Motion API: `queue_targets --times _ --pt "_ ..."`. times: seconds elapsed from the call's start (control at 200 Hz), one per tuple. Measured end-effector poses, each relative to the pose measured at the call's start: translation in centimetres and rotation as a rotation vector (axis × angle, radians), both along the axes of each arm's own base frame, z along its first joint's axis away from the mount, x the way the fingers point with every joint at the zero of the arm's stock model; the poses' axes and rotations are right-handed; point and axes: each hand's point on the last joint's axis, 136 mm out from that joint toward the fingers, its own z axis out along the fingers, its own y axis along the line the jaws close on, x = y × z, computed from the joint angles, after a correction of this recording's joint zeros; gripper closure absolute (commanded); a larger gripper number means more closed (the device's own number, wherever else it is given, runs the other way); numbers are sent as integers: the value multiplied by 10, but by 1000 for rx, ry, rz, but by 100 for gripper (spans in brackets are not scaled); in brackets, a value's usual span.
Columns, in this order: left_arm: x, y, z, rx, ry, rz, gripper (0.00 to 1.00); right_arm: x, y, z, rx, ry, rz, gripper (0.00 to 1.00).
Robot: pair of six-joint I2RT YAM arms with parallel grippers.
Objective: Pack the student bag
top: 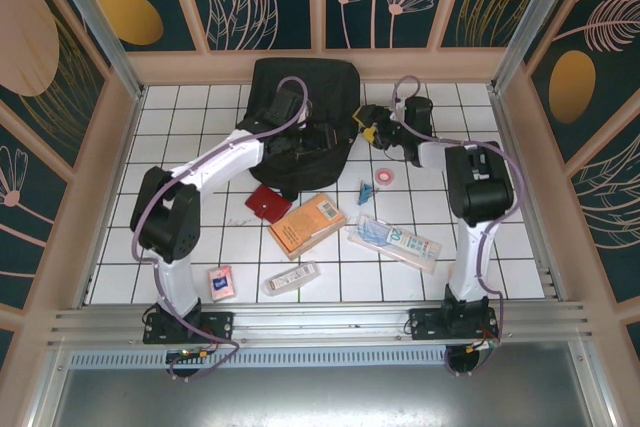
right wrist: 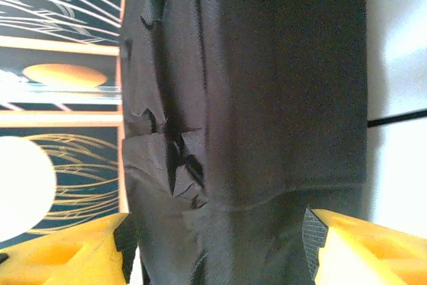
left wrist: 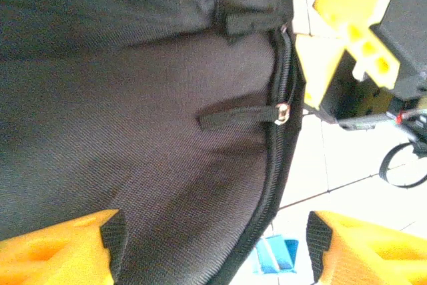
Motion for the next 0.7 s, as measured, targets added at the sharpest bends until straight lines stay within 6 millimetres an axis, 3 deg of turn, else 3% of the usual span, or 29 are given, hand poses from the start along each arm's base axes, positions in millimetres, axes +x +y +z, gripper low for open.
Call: queue_targets --times 0.175,0.32,0.45,0.601,0.701 --pt "2 12 23 -3 -63 42 27 -25 8 16 -94 36 15 34" --pt "3 14 21 5 -62 50 27 -47 23 -4 -102 113 51 39" --pt "4 15 20 11 -65 57 27 -59 23 -21 -103 178 51 49" --pt "4 16 20 14 -66 60 27 -66 26 -27 -57 183 57 67" --pt "4 16 20 14 -65 59 27 -66 29 -22 -19 147 61 93"
